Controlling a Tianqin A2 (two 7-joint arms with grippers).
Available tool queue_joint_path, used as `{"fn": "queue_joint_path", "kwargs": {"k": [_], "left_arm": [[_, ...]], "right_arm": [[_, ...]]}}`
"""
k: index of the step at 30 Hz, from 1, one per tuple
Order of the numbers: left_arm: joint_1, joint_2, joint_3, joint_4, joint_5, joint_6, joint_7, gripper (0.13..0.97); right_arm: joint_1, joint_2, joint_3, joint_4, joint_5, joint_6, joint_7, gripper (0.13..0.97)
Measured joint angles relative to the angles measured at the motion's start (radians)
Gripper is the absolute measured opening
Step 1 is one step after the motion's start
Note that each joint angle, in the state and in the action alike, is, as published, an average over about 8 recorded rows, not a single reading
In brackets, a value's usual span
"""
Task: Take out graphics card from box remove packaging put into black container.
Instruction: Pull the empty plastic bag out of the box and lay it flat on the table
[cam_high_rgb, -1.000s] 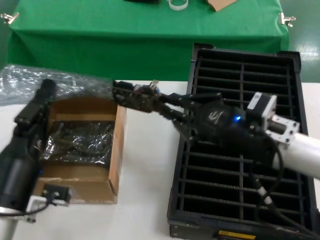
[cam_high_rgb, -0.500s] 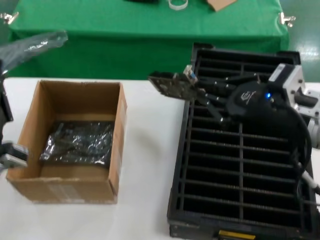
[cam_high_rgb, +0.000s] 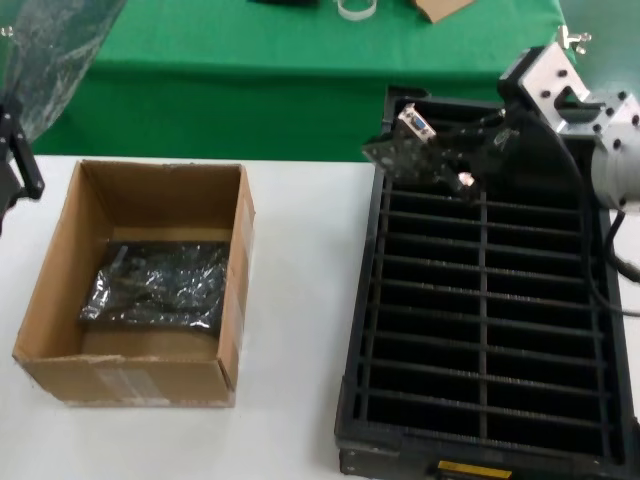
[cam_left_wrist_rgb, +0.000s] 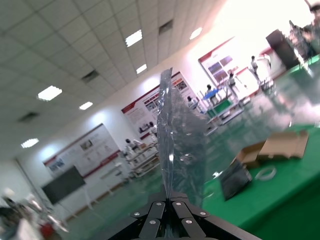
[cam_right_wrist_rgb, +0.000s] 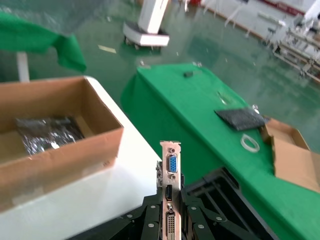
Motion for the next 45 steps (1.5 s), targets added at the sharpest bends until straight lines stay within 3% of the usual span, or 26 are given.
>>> {"fn": "queue_joint_path", "kwargs": {"k": [3,6,10,16,21,26,29,32,34,41,45], "left_arm": [[-0.029,-0.031,0.015,0.006,-0.016,0.027,-0.107,0.139],[-0.065,-0.068,0.054,0.028,-0.017,0.041,-0.231,0.139],[-0.126,-0.125,0.139,0.067,-0.032,0.054,-0.410,0.139],[-0.234,-0.194,0.275,0.087,-0.096,0.097,-0.690,0.139],[-0.346,-0.237,0.416,0.049,-0.106,0.108,-0.925,0.139],[-0.474,-0.270,0.591,0.005,-0.053,0.086,-1.149,0.139],[-0.533,-0.272,0.666,-0.002,-0.021,0.100,-1.248,0.139],[-0.563,-0.257,0.696,0.008,-0.017,0.146,-1.282,0.139],[-0.565,-0.238,0.690,0.023,-0.039,0.193,-1.255,0.139],[-0.516,-0.130,0.595,0.095,-0.139,0.384,-1.034,0.139],[-0.480,-0.062,0.539,0.127,-0.128,0.478,-0.956,0.139]], "right_arm": [[0.049,-0.031,-0.016,-0.020,-0.072,-0.064,0.039,0.188],[0.090,-0.062,-0.032,-0.038,-0.140,-0.122,0.074,0.188],[0.133,-0.105,-0.056,-0.057,-0.230,-0.193,0.116,0.188],[0.174,-0.164,-0.083,-0.080,-0.346,-0.268,0.158,0.188],[0.188,-0.199,-0.084,-0.096,-0.406,-0.291,0.171,0.188],[0.197,-0.226,-0.076,-0.125,-0.440,-0.294,0.173,0.188],[0.204,-0.242,-0.072,-0.150,-0.455,-0.290,0.170,0.188],[0.211,-0.258,-0.070,-0.176,-0.466,-0.284,0.166,0.188],[0.215,-0.267,-0.069,-0.192,-0.473,-0.280,0.163,0.188],[0.224,-0.297,-0.068,-0.245,-0.493,-0.262,0.150,0.188],[0.227,-0.310,-0.067,-0.270,-0.500,-0.255,0.143,0.188]]}}
